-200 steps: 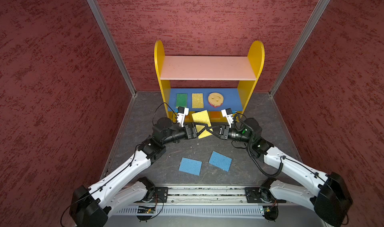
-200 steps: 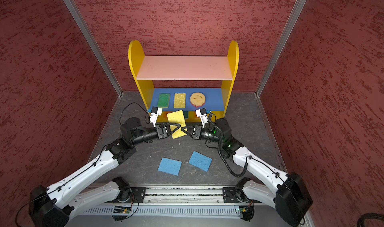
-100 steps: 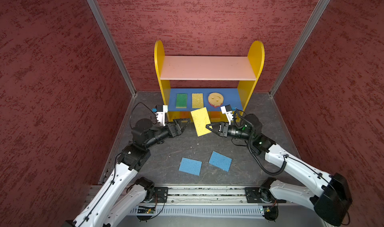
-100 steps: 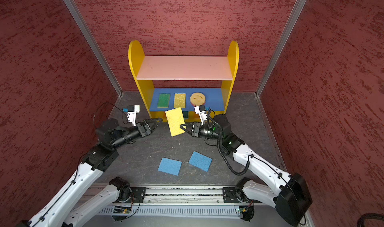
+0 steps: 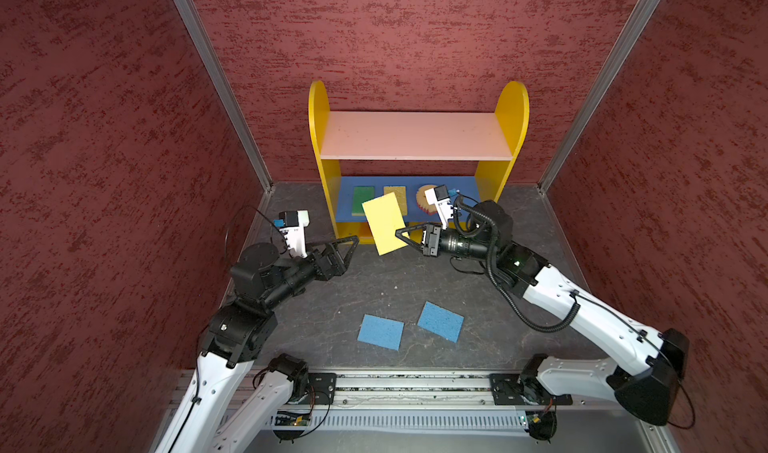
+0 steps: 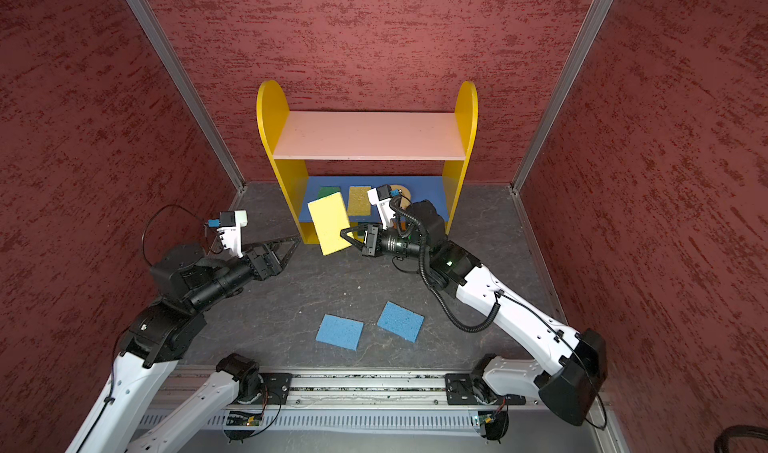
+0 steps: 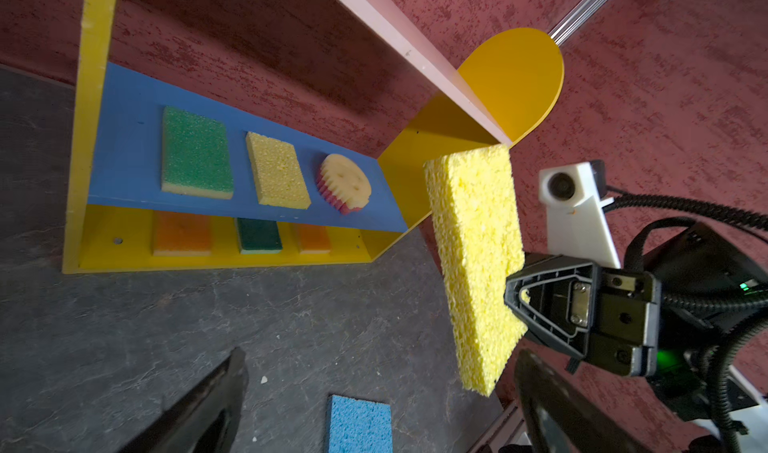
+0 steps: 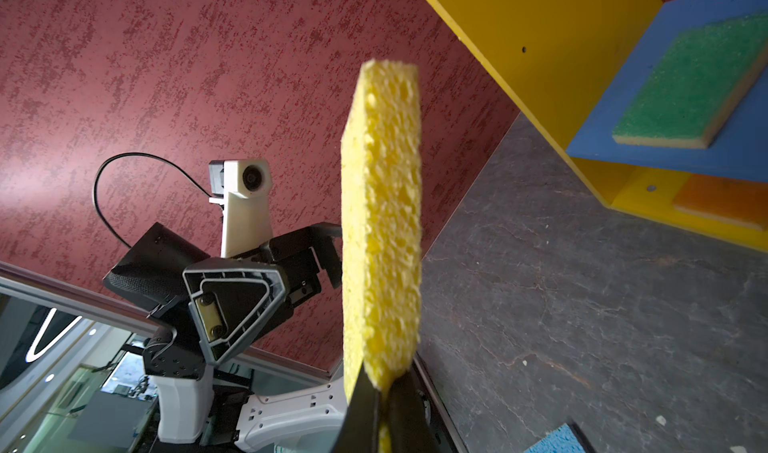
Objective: Place and organize the cleaning sponges onto the shelf
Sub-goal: 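Raise the yellow sponge onto the pink upper shelf with the right gripper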
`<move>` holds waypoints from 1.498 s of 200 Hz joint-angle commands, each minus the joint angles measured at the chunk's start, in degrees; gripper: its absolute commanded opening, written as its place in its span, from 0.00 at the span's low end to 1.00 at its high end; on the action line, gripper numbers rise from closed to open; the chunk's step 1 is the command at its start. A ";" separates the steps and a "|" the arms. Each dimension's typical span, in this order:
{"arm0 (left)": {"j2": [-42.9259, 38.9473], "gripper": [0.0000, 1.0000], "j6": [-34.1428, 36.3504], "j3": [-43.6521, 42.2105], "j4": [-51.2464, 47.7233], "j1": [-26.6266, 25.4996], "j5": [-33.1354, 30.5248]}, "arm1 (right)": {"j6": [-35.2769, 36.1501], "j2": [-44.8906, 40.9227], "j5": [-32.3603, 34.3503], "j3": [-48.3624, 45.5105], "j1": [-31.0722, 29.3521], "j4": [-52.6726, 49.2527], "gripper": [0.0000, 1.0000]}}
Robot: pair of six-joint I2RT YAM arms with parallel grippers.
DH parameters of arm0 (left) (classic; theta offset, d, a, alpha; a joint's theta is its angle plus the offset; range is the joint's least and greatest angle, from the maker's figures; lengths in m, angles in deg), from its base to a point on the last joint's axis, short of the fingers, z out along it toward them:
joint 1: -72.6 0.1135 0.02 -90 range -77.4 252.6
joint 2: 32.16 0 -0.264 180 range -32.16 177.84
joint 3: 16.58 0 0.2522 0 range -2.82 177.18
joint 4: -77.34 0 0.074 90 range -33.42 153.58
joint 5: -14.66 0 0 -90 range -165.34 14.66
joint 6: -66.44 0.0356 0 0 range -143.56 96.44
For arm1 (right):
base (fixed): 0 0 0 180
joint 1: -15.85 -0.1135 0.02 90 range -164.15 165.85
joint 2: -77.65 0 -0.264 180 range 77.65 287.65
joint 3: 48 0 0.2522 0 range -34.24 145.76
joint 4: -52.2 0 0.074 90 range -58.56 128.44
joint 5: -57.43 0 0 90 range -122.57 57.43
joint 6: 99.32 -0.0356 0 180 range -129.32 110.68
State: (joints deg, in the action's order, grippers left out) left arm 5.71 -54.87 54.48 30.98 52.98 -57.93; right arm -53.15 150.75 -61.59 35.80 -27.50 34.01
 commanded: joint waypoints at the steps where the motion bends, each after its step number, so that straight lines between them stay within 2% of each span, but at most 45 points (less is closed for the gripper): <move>1: -0.01 0.99 5.74 2.93 -5.35 0.63 -1.92 | 3.51 2.48 3.03 5.55 -0.33 -5.19 0.00; 84: -1.93 0.99 13.09 5.40 -11.30 1.60 -5.53 | 7.62 15.31 5.02 28.14 -0.42 -15.03 0.00; 136: -3.74 0.99 14.33 4.93 -12.17 2.03 -7.32 | 9.26 23.25 6.52 42.27 -0.42 -21.01 0.00; 160: -4.46 0.99 14.61 4.67 -12.57 2.13 -7.92 | 10.76 28.39 10.55 52.13 -0.42 -26.56 0.00; 188: -5.15 0.99 14.96 5.17 -13.67 2.21 -8.31 | 11.93 36.39 15.99 67.87 -0.29 -34.19 0.00; 210: -6.07 0.99 15.14 5.35 -14.61 2.30 -9.21 | 11.39 41.61 17.83 77.76 0.17 -35.72 0.00; 270: -7.44 0.99 14.50 4.92 -13.92 2.38 -10.25 | 4.57 45.23 20.69 79.45 2.84 -26.12 0.00; 299: -3.71 1.00 14.34 8.51 -9.41 2.34 -8.94 | 3.60 46.50 22.96 79.41 3.01 -23.78 0.00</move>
State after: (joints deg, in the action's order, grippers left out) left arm -0.81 -40.79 59.28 17.06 54.93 -67.33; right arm -47.54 196.22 -42.14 113.89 -24.61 6.01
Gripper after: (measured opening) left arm 0.996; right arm 0.053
